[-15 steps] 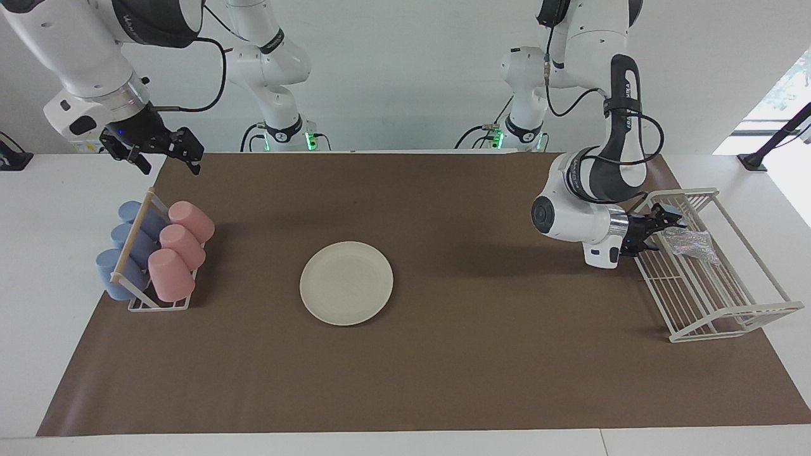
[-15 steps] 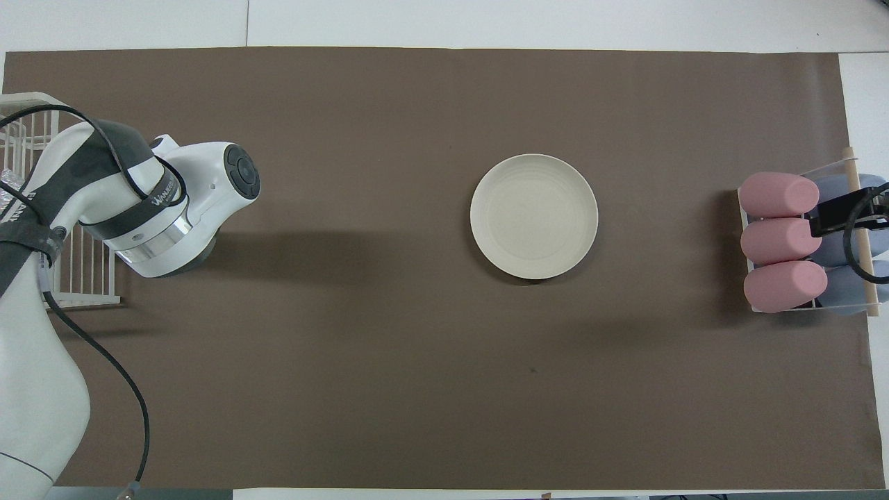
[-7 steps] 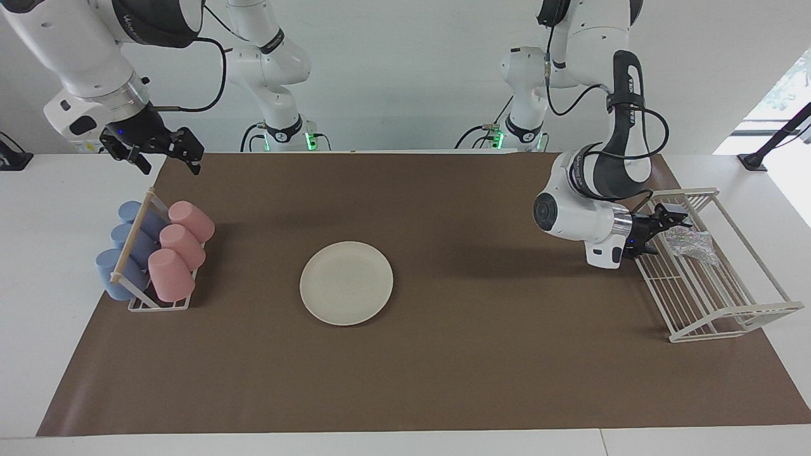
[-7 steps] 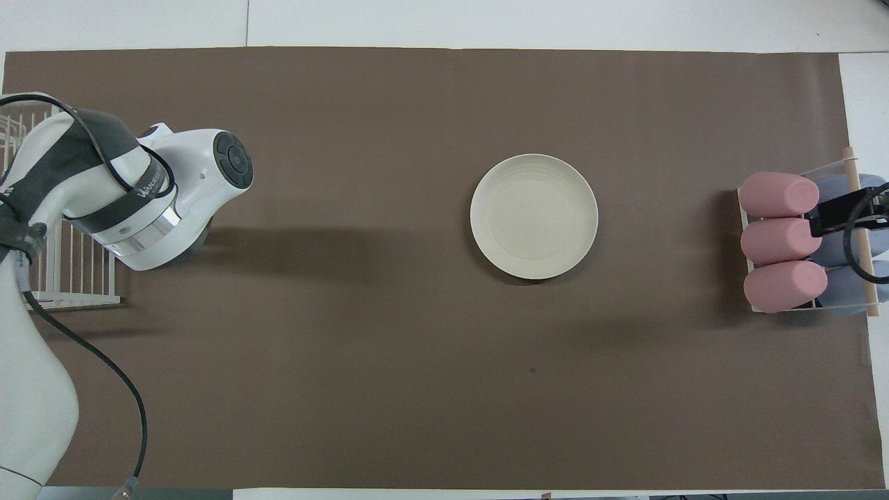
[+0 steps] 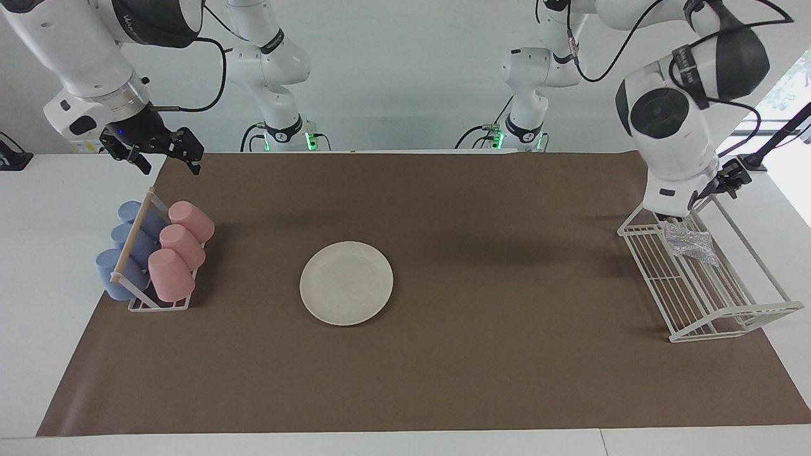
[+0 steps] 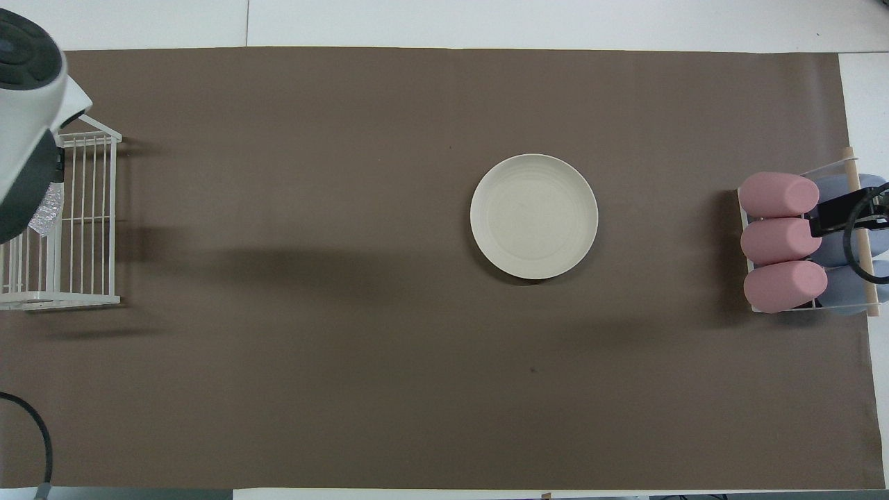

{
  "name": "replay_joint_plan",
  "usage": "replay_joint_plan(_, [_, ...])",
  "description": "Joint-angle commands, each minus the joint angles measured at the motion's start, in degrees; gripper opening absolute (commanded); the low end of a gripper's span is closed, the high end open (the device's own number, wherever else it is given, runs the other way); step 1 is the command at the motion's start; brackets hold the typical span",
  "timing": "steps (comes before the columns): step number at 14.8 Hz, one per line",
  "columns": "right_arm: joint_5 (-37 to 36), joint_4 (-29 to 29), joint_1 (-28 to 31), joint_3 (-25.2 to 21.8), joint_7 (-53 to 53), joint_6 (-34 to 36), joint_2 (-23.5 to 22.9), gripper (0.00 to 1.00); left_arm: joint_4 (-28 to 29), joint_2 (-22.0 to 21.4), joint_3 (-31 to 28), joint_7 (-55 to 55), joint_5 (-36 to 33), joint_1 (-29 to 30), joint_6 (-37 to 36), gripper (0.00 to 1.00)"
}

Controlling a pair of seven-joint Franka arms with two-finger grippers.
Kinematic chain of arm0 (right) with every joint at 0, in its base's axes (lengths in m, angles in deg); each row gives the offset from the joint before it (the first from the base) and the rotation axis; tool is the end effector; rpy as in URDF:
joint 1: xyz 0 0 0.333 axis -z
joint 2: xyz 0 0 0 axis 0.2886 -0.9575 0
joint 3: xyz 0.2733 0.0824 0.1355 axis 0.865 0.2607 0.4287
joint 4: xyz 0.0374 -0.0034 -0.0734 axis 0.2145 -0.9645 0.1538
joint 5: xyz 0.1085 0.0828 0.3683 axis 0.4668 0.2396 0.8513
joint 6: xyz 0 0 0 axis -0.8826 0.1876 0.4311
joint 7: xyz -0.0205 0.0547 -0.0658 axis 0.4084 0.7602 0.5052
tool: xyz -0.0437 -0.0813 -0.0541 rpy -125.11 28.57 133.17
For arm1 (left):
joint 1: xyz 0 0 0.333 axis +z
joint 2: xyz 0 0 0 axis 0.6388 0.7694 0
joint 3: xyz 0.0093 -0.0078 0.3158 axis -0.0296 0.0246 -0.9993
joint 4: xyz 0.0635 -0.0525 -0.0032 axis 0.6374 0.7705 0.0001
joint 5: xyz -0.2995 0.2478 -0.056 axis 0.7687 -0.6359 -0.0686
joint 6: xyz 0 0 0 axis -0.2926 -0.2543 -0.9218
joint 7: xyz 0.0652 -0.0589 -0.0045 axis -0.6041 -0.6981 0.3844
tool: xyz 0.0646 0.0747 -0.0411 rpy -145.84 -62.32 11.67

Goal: Wipe plate with sponge

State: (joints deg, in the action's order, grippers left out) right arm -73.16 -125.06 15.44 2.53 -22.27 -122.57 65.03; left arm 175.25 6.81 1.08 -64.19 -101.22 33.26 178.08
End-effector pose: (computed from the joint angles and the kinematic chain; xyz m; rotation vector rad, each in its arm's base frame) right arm 0.5408 -0.0583 0.6121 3.1319 -0.0505 -0.1354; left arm 0.6038 -0.0187 0.5772 -2.5492 -0.0686 -0.0185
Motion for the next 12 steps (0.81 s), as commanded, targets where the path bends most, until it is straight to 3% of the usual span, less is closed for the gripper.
replay_joint_plan(1, [-1.3,-1.1,-0.2,0.0,1.5,-1.0,1.0,1.0,-0.3,-5.3,0.3,-1.4,15.3,2.7,-1.7,1.0])
replay_joint_plan(5, [-1.3,-1.1,-0.2,0.0,1.5,-1.0,1.0,1.0,2.7,-9.9,-0.1,-1.3,31.7,3.5,-6.6,1.0])
replay_joint_plan(9, [-1.3,-1.1,-0.2,0.0,1.5,-1.0,1.0,1.0,12.2,-14.9,0.6,-3.8,36.7,2.1,-6.2,1.0])
replay_joint_plan(12, [-1.3,-1.1,-0.2,0.0,1.5,-1.0,1.0,1.0,10.7,-13.8,1.5,-3.4,37.1,1.7,0.4,1.0])
